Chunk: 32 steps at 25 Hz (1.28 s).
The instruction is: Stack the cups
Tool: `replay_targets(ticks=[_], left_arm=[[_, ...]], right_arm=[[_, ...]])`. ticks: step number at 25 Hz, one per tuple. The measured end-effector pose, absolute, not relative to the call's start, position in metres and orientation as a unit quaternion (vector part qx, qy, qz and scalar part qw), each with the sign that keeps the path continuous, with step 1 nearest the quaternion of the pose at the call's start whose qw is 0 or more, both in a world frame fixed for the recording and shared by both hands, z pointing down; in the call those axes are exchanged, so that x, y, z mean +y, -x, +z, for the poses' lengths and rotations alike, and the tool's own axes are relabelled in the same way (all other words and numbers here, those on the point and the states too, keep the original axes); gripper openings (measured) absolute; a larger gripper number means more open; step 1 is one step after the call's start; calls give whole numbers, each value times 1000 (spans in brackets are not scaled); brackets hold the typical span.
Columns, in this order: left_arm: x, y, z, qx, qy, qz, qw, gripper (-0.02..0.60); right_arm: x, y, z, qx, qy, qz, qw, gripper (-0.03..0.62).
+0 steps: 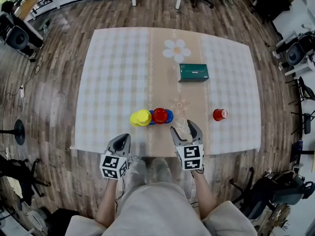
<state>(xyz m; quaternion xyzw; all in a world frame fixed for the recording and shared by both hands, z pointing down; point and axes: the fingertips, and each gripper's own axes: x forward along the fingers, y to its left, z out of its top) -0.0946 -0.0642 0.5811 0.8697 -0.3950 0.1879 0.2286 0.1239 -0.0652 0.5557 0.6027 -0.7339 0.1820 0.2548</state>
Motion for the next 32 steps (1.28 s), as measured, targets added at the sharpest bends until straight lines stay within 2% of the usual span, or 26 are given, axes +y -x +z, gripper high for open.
replay_targets(ticks=[17, 32], left_arm=[[-52, -9, 585, -282, -911, 222, 203, 12], [-56, -40, 586, -277, -910, 235, 198, 12]], right_arm=[[26, -290, 572, -586, -743, 237, 219, 293], [5, -352, 623, -568, -748, 260, 225, 291]])
